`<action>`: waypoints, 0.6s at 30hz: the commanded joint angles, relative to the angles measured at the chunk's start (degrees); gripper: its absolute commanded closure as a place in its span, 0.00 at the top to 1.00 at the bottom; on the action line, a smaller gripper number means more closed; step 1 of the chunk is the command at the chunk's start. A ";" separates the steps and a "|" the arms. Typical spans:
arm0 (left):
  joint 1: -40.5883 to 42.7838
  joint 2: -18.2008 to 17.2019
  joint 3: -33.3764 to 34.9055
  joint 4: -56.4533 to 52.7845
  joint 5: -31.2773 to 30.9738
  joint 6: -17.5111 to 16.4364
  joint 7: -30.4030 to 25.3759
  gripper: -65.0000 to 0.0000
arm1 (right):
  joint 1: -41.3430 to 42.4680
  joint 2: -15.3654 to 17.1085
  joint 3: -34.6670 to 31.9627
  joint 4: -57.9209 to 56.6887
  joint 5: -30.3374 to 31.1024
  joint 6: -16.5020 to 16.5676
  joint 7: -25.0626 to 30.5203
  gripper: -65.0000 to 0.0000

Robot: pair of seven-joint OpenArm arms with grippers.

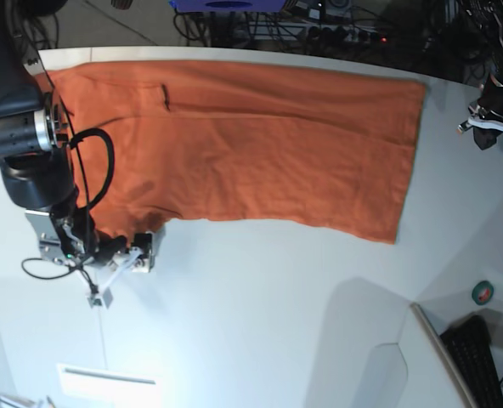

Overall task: Layout the t-shirt on the table in an organized manner, then fold the t-shirt properly
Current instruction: 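Release the shirt and move the right gripper toward the shirt's sleeve, then grasp the shirt's hem edge with both grippers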

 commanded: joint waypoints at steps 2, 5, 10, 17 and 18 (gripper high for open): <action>0.16 -0.82 -0.50 0.92 -0.46 -0.31 -0.99 0.00 | 1.79 0.39 -0.20 0.42 0.08 -0.55 0.49 0.90; 0.16 -0.73 -0.50 0.92 -0.46 -0.31 -0.99 0.00 | 1.61 1.00 -0.28 0.42 -0.01 -4.51 0.49 0.90; 0.16 -0.64 -0.33 0.92 -0.46 -0.31 -0.99 0.00 | 0.65 0.83 -0.20 0.42 -3.27 -5.21 0.32 0.85; 0.07 -0.73 -0.24 0.92 -0.46 -0.31 -0.99 0.00 | 0.03 -0.32 0.07 0.50 -7.05 -5.57 0.14 0.47; -0.02 -0.73 -0.15 0.92 -0.46 -0.31 -0.99 0.00 | 0.03 -0.32 -0.02 0.50 -7.05 -5.57 0.14 0.44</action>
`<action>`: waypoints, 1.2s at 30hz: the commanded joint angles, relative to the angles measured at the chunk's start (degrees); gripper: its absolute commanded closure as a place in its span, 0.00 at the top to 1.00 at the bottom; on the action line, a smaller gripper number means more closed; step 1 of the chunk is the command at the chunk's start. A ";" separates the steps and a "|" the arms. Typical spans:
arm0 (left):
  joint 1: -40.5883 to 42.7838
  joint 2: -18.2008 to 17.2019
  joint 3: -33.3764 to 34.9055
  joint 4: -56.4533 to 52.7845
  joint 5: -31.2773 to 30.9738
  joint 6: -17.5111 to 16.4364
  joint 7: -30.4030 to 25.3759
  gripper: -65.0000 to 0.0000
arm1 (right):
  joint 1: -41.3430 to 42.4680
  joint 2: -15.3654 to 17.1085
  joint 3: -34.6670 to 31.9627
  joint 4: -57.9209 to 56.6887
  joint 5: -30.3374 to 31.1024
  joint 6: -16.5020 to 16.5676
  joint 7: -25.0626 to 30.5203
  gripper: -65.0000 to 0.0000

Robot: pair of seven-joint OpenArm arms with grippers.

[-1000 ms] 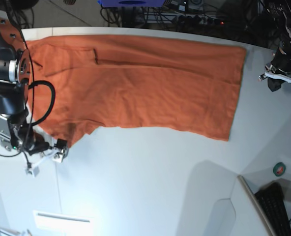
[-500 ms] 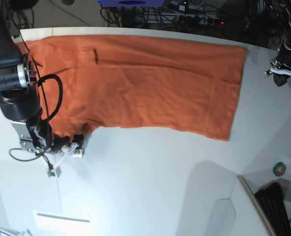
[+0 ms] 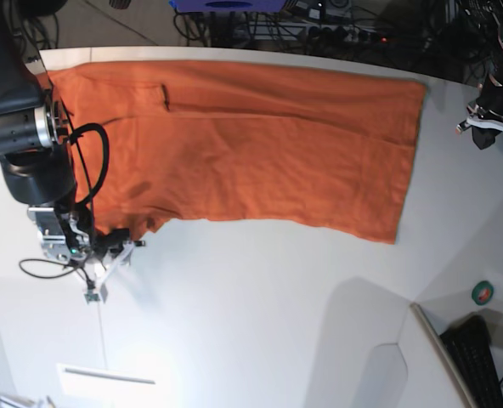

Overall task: Layout the t-shirt on the table in an organized manner, then fold the t-shirt properly
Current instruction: 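Grasp the shirt's hem edge with both grippers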

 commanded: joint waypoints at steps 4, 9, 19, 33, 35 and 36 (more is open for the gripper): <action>-0.26 -1.10 -0.08 0.92 -0.43 -0.31 -0.95 0.00 | 1.04 -0.19 0.18 0.37 0.56 0.53 -1.50 0.20; -0.79 -2.25 2.20 0.83 -0.35 -0.31 -0.95 0.00 | 0.25 -0.45 0.26 0.72 0.56 0.53 -1.50 0.00; -13.80 -11.21 15.92 -13.06 -0.35 -0.31 -0.95 0.58 | -6.00 -0.27 0.35 14.18 0.65 0.53 -7.04 0.00; -42.81 -14.20 39.04 -49.37 -0.35 -0.31 -6.31 0.81 | -16.02 -0.10 0.35 39.93 0.56 0.44 -16.44 0.00; -45.36 -14.03 41.67 -52.97 -0.35 -0.31 -8.24 0.81 | -16.72 -0.01 0.35 40.64 0.56 0.44 -16.44 0.00; -46.42 -13.94 42.82 -54.38 -0.35 -0.31 -8.77 0.81 | -17.07 -0.01 0.35 40.99 0.56 0.44 -16.44 0.00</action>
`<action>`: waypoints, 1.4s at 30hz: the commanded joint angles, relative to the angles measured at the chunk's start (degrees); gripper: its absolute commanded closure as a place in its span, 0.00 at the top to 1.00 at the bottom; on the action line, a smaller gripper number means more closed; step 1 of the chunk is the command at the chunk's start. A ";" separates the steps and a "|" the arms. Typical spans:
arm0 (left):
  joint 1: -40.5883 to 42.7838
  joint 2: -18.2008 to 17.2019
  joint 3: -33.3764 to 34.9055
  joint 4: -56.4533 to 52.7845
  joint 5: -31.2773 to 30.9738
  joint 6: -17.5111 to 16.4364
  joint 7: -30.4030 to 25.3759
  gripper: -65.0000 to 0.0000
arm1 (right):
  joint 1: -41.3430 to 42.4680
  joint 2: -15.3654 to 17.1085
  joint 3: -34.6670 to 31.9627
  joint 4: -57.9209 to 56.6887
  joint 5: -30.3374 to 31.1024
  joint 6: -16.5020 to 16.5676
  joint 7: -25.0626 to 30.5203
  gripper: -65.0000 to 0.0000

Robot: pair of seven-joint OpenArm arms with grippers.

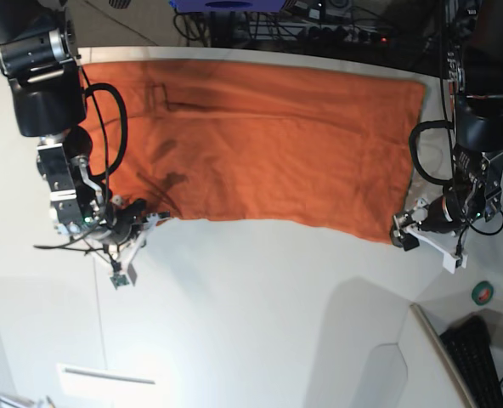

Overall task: Layout the t-shirt on the table in an organized manner, then fold the t-shirt properly
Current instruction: 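Grasp the shirt's hem edge with both grippers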

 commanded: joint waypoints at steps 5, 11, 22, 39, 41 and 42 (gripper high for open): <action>-5.24 -0.25 6.35 -1.90 -0.39 -0.34 -1.58 0.81 | 0.67 0.40 0.18 2.07 0.25 0.07 1.39 0.00; -7.26 1.50 7.32 -3.22 -0.39 -0.34 -3.08 0.81 | 0.58 0.40 0.18 2.15 0.25 0.07 1.39 0.00; -11.21 3.70 19.54 -14.47 -0.65 -0.34 -9.58 0.81 | 0.41 0.40 0.18 4.26 0.25 0.07 1.39 0.00; -10.69 3.35 19.72 -15.96 -0.48 -0.34 -10.02 0.36 | 0.41 0.40 0.18 4.26 0.25 0.07 1.39 0.00; -10.69 3.26 19.72 -16.05 -0.48 -0.34 -10.02 0.29 | 0.41 0.40 0.18 4.26 0.25 0.07 1.39 0.00; -10.69 3.26 19.89 -16.05 -0.48 -0.34 -10.02 0.26 | 0.41 0.40 0.18 4.26 0.25 0.07 1.39 0.00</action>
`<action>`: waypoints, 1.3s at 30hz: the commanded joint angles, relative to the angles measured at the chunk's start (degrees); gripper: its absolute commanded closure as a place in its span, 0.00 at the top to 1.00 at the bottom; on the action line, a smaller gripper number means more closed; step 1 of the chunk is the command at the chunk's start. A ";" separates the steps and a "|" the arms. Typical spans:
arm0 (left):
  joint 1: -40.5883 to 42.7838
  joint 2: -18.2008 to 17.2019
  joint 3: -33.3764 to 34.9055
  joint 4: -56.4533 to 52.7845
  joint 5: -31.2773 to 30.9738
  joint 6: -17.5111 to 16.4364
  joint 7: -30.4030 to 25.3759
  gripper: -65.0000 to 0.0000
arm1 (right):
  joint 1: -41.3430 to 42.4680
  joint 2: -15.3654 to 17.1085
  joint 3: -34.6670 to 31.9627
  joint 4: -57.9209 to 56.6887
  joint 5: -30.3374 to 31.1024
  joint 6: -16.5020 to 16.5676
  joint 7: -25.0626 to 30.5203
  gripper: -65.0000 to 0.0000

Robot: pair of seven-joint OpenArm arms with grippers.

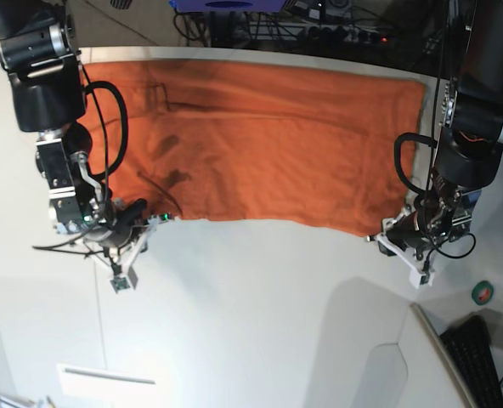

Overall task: Layout the t-shirt on the table in an organized manner, then fold the t-shirt properly
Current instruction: 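Grasp the shirt's hem edge with both grippers, then lift the hem with both grippers and fold it over toward the collar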

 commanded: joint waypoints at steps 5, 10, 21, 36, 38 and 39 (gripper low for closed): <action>-0.46 -0.32 0.48 -0.07 0.11 -0.31 1.82 0.00 | 0.86 0.27 0.18 1.01 0.30 0.09 1.04 0.00; 0.69 -0.32 0.04 0.45 0.03 -0.31 1.91 0.00 | -0.37 0.27 0.18 1.71 0.30 0.09 1.04 0.00; 11.94 -3.22 -9.63 22.34 0.03 -0.31 8.33 0.00 | -6.00 1.42 6.68 10.68 0.21 -2.37 1.04 0.00; 27.59 -6.12 -17.54 46.61 -0.15 -0.31 14.57 0.00 | -8.72 3.61 10.90 12.44 0.21 -2.54 1.31 0.00; 28.29 -6.83 -17.80 48.37 -0.24 -0.31 15.97 0.00 | -9.69 3.97 11.08 14.63 0.21 -2.54 1.31 0.00; 28.73 -7.00 -18.59 49.42 -0.24 -0.40 16.68 0.00 | -10.22 3.97 11.08 15.69 0.21 -2.54 1.31 0.00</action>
